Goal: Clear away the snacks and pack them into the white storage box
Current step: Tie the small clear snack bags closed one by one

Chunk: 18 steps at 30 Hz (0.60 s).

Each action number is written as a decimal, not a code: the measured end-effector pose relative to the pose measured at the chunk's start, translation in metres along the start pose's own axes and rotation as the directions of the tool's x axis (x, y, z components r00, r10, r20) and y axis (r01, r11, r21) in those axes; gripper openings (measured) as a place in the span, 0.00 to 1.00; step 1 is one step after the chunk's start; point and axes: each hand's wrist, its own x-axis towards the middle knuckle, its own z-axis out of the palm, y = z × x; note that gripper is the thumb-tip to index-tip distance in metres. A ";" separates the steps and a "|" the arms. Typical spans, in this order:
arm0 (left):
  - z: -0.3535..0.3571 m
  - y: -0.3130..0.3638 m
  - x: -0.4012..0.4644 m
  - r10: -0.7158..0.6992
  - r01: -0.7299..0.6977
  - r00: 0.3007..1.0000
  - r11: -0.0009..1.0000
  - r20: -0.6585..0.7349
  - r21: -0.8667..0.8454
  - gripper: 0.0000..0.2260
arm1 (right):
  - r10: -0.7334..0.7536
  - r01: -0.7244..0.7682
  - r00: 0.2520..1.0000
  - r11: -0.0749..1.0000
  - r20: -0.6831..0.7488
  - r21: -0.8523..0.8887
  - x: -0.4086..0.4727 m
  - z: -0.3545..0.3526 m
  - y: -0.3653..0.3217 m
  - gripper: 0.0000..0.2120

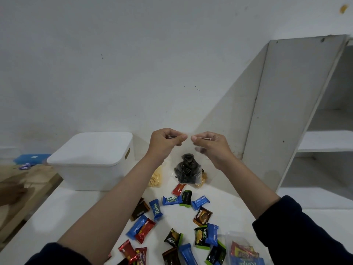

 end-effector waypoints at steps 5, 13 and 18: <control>-0.014 0.001 0.007 0.026 -0.040 0.990 0.995 0.135 0.096 0.04 | -0.004 0.005 1.000 0.999 0.012 -0.039 -0.002 0.000 -0.002 0.07; -0.036 0.006 0.020 0.046 -0.061 0.991 0.991 0.126 0.115 0.04 | -0.059 0.084 0.991 0.975 0.122 -0.206 -0.015 0.004 -0.010 0.06; -0.042 0.001 0.016 -0.009 0.008 0.986 1.000 0.168 0.008 0.06 | -0.135 0.146 0.989 0.967 0.066 -0.211 -0.016 -0.002 -0.007 0.08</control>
